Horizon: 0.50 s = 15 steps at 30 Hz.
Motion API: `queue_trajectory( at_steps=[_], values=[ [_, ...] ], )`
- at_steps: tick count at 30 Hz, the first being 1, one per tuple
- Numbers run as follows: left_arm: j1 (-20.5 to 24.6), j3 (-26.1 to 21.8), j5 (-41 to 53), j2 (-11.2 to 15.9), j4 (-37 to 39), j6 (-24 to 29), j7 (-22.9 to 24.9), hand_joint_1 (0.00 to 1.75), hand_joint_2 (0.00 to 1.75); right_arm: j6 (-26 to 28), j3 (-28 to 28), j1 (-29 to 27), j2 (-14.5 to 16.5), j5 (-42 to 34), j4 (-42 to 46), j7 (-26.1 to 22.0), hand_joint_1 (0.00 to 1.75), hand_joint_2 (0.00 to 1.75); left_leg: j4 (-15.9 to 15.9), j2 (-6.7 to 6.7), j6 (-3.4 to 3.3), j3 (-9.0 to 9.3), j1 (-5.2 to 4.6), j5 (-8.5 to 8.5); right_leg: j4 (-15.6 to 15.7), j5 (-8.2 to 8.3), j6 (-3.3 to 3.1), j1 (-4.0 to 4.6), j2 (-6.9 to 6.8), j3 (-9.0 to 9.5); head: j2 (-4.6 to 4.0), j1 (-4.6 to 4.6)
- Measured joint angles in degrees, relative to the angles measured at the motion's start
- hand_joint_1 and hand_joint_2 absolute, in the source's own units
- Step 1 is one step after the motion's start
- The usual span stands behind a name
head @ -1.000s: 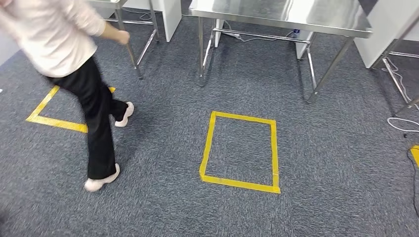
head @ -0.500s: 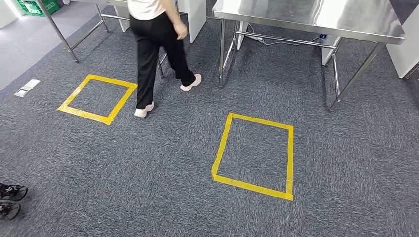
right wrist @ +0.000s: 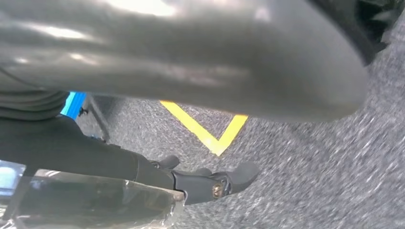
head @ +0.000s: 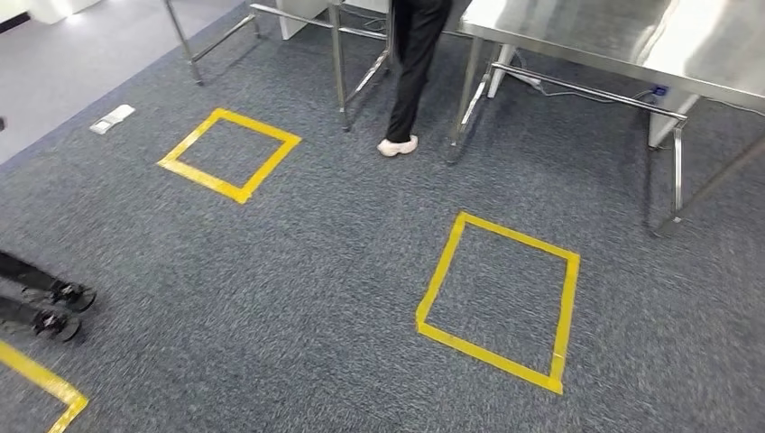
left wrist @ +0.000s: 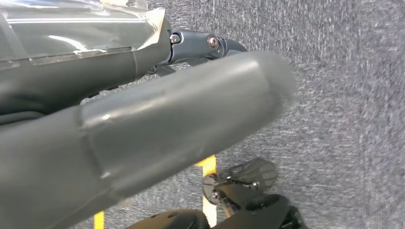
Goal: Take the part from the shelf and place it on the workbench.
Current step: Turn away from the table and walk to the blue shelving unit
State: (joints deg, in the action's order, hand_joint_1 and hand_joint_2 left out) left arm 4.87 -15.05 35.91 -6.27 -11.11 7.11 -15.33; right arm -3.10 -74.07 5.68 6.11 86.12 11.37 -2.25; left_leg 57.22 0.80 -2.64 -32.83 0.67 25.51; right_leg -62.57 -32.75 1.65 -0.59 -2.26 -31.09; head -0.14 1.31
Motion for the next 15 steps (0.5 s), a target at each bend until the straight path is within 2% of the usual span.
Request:
queue_trajectory(
  at_steps=[2, 3, 4, 5, 6, 7, 8, 9, 10, 11, 12, 13, 15],
  values=[
    [0.2, 0.0, 0.0, -0.1, 0.0, 0.0, 0.0, 0.00, 0.00, 0.0, 0.1, -0.3, 0.0, 0.2, 0.0, -0.1, 0.00, 0.00, 0.0, -1.31, -0.37, -0.30, -0.11, -0.19, -7.8, -3.05, -0.30, -0.05, 1.52, -3.86, 0.01, -0.09],
    [0.1, 0.0, -0.1, -0.1, 0.0, 0.0, 0.0, 0.00, 0.00, -0.1, 0.2, -0.5, -0.1, 0.3, 0.0, -0.2, 0.00, 0.00, 0.0, -2.06, -0.40, -0.36, -0.16, -0.23, -10.0, -3.52, -0.12, -0.06, 1.76, -4.98, 0.01, -0.09],
    [0.0, 0.0, -0.1, -0.2, 0.0, 0.0, 0.0, 0.00, 0.00, -0.1, 0.2, -0.6, -0.3, 0.5, 0.0, -0.4, 0.00, 0.00, 0.1, -2.80, -0.39, -0.39, -0.18, -0.27, -10.0, -3.01, 0.27, -0.08, 1.90, -5.03, 0.01, -0.11],
    [-0.1, 0.0, -0.2, -0.3, 0.0, 0.1, -0.1, 0.00, 0.00, -0.2, 0.4, -0.6, -0.4, 0.6, 0.0, -0.6, 0.00, 0.00, 0.1, -3.53, -0.34, -0.38, -0.18, -0.32, -7.7, -1.64, 0.78, -0.18, 2.09, -3.94, 0.01, -0.10],
    [-0.2, 0.0, -0.2, -0.3, 0.0, 0.1, -0.2, 0.00, 0.00, -0.4, 0.5, -0.7, -0.6, 0.8, 0.0, -0.8, 0.00, 0.00, 0.2, -4.23, -0.23, -0.39, -0.16, -0.37, -3.7, 0.12, 1.30, -0.37, 2.78, -2.10, 0.00, -0.13],
    [-0.2, 0.0, -0.2, -0.4, 0.0, 0.2, -0.2, 0.00, 0.00, -0.6, 0.7, -0.7, -0.7, 0.9, 0.0, -1.0, 0.00, 0.00, 0.4, -4.85, -0.04, -0.48, -0.27, -0.40, 0.3, 1.67, 1.59, -0.52, 3.85, -0.33, 0.00, -0.17],
    [-0.1, 0.0, -0.2, -0.5, 0.0, 0.2, -0.3, 0.00, 0.00, -0.8, 0.9, -0.7, -0.9, 0.9, 0.0, -1.0, 0.00, 0.00, 0.5, -5.43, 0.21, -0.59, -0.37, -0.41, 3.4, 2.83, 1.54, -0.63, 4.69, 0.98, 0.00, -0.14],
    [-0.1, 0.0, -0.1, -0.5, 0.0, 0.2, -0.3, 0.00, 0.00, -0.9, 1.0, -0.7, -1.0, 0.9, 0.0, -1.1, 0.00, 0.00, 0.7, -5.91, 0.51, -0.73, -0.46, -0.42, 5.2, 3.42, 1.28, -0.62, 5.33, 1.64, 0.00, -0.12],
    [-0.1, 0.0, 0.0, -0.5, 0.0, 0.3, -0.3, 0.00, 0.00, -1.0, 1.1, -0.7, -1.0, 0.9, 0.0, -1.2, 0.00, 0.00, 0.8, -6.35, 0.84, -0.87, -0.48, -0.46, 5.7, 3.60, 0.82, -0.43, 5.35, 1.73, 0.00, -0.10],
    [-0.1, -0.1, 0.0, -0.5, 0.0, 0.3, -0.3, 0.00, 0.00, -1.0, 1.2, -0.7, -1.0, 0.9, 0.0, -1.3, 0.00, 0.00, 0.7, -6.78, 1.18, -1.00, -0.37, -0.56, 5.6, 3.76, 0.31, -0.35, 4.81, 1.86, 0.00, -0.06],
    [-0.1, -0.1, 0.0, -0.5, 0.0, 0.3, -0.3, 0.00, 0.00, -1.0, 1.2, -0.6, -1.0, 0.9, 0.0, -1.4, 0.00, 0.00, 0.9, -6.64, 1.47, -1.17, -0.24, -0.52, 5.7, 3.92, -0.13, -0.45, 4.33, 2.00, 0.00, -0.05],
    [-0.2, -0.1, 0.0, -0.5, 0.0, 0.3, -0.2, 0.00, 0.00, -1.0, 1.3, -0.6, -1.0, 0.9, 0.0, -1.5, 0.00, 0.00, 1.6, -5.88, 1.73, -1.53, -0.17, -0.02, 5.8, 4.13, -0.59, -0.57, 3.81, 2.14, 0.00, 0.00],
    [-0.1, -0.1, 0.0, -0.5, 0.0, 0.2, -0.1, 0.00, 0.00, -1.0, 1.3, -0.6, -1.1, 0.8, 0.0, -1.7, 0.00, 0.00, 6.0, -3.32, 2.14, -3.49, -0.08, 2.91, 5.9, 4.39, -1.36, -0.74, 2.64, 2.26, 0.00, 0.29]
  ],
)
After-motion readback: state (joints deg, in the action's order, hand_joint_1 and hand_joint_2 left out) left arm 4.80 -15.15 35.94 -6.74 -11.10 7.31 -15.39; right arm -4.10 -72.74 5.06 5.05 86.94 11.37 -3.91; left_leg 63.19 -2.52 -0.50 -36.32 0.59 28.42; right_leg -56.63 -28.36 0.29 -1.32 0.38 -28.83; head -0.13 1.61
